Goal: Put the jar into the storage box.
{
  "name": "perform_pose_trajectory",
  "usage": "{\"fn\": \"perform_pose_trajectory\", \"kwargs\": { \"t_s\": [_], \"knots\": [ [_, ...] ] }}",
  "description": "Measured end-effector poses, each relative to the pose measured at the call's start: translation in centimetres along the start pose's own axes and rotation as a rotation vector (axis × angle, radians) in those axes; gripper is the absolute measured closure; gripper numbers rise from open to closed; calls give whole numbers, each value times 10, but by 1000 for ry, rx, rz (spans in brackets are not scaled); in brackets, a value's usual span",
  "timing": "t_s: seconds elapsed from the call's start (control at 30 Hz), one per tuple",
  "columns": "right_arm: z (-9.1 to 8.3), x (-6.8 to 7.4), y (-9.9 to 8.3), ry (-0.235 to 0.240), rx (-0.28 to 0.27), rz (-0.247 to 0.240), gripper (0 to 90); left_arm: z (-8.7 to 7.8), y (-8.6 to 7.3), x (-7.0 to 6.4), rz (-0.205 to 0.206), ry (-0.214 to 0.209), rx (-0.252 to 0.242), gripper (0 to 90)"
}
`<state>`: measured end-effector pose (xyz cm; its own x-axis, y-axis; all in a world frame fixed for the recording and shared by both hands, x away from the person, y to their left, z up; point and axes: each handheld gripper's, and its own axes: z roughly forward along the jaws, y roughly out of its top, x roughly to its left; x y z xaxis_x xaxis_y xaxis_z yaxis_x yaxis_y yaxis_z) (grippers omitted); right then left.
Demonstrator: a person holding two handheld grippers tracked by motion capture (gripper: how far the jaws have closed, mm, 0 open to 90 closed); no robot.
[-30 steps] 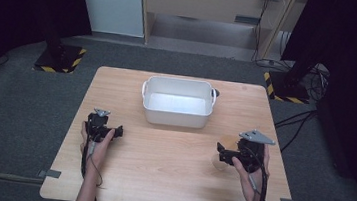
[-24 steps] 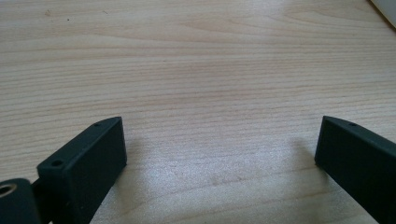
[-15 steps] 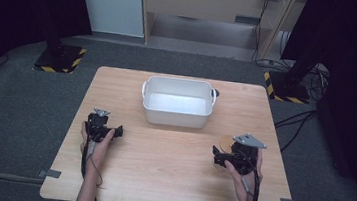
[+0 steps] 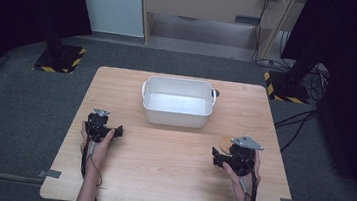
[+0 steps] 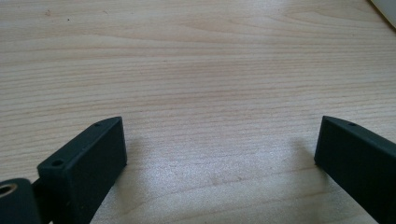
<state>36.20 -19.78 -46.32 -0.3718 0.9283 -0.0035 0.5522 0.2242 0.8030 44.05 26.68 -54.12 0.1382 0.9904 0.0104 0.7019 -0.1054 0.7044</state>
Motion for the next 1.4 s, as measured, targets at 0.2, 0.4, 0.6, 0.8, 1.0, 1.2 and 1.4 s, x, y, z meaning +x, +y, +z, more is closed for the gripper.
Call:
{"fn": "perform_pose_trajectory", "kwargs": {
  "t_s": [0.2,0.4,0.6,0.8,1.0,1.2,1.4],
  "knots": [
    [0,0,0,-5,-3,-2,135,0,0,0,0,0,0,6],
    [0,-2,0,-6,-3,1,168,0,0,0,1,0,0,5],
    [0,-2,-1,-8,0,3,188,0,0,0,1,1,1,5],
    [1,-3,-1,-20,-4,8,259,0,0,0,1,1,1,5],
    [1,-4,-1,-15,-6,4,262,0,0,0,1,1,1,5],
    [0,-4,-2,-16,-10,7,263,0,0,0,1,1,1,5],
    [1,-5,-2,-11,-11,14,263,0,0,0,1,1,1,5]
  ]
}}
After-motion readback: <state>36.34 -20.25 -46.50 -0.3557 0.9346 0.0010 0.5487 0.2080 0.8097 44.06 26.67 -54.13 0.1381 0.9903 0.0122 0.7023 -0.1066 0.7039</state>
